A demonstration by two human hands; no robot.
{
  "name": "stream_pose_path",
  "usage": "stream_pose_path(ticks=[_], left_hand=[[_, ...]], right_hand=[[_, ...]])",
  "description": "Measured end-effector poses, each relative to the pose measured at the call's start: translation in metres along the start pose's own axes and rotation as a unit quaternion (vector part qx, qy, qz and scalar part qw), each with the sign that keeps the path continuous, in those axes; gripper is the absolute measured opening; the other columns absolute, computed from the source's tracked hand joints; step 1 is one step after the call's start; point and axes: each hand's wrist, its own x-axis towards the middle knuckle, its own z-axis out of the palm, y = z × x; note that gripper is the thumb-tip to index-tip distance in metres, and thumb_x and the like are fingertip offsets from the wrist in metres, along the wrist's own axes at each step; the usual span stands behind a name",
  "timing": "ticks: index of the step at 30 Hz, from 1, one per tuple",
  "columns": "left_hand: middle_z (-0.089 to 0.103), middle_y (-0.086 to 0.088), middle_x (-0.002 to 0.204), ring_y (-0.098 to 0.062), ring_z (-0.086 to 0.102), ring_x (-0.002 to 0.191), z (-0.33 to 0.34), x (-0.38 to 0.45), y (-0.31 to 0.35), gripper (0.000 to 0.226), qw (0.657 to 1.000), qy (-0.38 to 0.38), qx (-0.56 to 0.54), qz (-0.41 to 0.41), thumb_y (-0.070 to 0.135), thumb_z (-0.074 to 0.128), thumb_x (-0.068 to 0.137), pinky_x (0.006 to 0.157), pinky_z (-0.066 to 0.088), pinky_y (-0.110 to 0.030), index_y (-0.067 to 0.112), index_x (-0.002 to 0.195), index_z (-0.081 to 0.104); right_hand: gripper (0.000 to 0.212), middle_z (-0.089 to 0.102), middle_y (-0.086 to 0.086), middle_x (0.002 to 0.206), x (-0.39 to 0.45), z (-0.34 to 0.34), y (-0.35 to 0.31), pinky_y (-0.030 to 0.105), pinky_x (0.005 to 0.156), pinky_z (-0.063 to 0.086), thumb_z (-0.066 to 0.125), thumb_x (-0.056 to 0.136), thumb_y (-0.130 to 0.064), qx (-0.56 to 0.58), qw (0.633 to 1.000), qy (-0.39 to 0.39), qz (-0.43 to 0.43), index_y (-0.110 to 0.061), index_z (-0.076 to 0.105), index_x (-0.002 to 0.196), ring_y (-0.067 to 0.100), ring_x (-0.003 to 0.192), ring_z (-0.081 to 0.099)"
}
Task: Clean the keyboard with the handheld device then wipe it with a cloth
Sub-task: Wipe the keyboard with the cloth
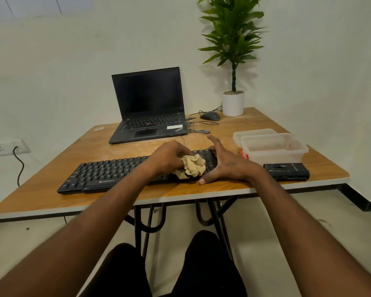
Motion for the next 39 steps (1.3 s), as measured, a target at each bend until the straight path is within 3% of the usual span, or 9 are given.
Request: stream_pose_path(ticks=[11,19,23,27,30,35,39], left_hand=[[0.075,-0.002,0.109,-0.018,0.066,0.098,0.022,0.019,0.038,0.029,0.999,0.036,0.007,0.032,0.011,0.071,0.091,0.087,0.057,-0.045,0.021,0.117,0.076],[0.070,-0.003,0.124,-0.015,0.062,0.108,-0.001,0.010,0.009,0.038,0.996,0.040,0.073,-0.023,0.001,0.062,0.093,0.089,0.055,-0.031,0.018,0.126,0.071],[0.070,-0.004,0.125,-0.015,0.063,0.106,-0.010,0.010,-0.006,0.037,0.993,0.061,0.085,-0.058,0.002,0.061,0.095,0.084,0.052,-0.028,0.018,0.127,0.070],[0.072,-0.001,0.120,-0.016,0.063,0.108,0.005,0.021,0.010,0.035,0.997,0.057,0.046,-0.017,0.005,0.064,0.093,0.088,0.053,-0.034,0.019,0.124,0.073],[0.074,-0.003,0.119,-0.020,0.065,0.108,0.020,0.035,0.026,0.035,0.997,0.072,0.027,0.008,0.007,0.067,0.092,0.091,0.056,-0.040,0.019,0.123,0.074],[0.074,-0.007,0.118,-0.022,0.068,0.106,0.027,0.045,0.032,0.036,0.991,0.126,0.036,-0.005,0.004,0.066,0.092,0.086,0.056,-0.034,0.019,0.123,0.074],[0.074,-0.006,0.118,-0.020,0.066,0.105,0.026,0.040,0.025,0.038,0.995,0.098,0.026,-0.017,0.001,0.064,0.091,0.088,0.058,-0.039,0.018,0.124,0.073]], right_hand=[[0.142,0.027,0.004,0.164,0.004,0.000,0.005,0.027,0.109,0.021,0.094,0.066,-0.033,0.031,0.999,-0.017,-0.008,-0.039,-0.014,0.157,0.027,0.147,0.032],[0.142,0.020,0.006,0.166,0.003,0.002,0.004,0.041,0.116,0.028,0.095,0.059,-0.047,-0.008,1.000,0.002,-0.014,-0.044,-0.009,0.155,0.033,0.147,0.028],[0.141,0.019,0.006,0.165,0.003,0.000,0.007,0.038,0.113,0.030,0.096,0.059,-0.043,0.006,1.000,0.002,-0.011,-0.045,-0.008,0.155,0.031,0.145,0.033],[0.142,0.019,0.005,0.166,0.006,0.002,0.007,0.040,0.114,0.025,0.095,0.060,-0.046,-0.008,1.000,0.003,-0.012,-0.043,-0.009,0.156,0.033,0.149,0.025],[0.142,0.023,0.006,0.165,0.006,0.002,0.008,0.033,0.110,0.025,0.095,0.061,-0.042,0.013,1.000,-0.003,-0.012,-0.042,-0.010,0.156,0.031,0.148,0.027],[0.141,0.020,0.006,0.166,0.006,0.002,0.008,0.028,0.107,0.020,0.094,0.063,-0.041,0.012,1.000,-0.003,-0.010,-0.040,-0.012,0.157,0.031,0.149,0.024],[0.139,0.017,0.009,0.167,0.004,0.002,0.008,0.030,0.102,0.016,0.093,0.066,-0.040,0.000,1.000,0.005,-0.006,-0.038,-0.012,0.157,0.032,0.151,0.022]])
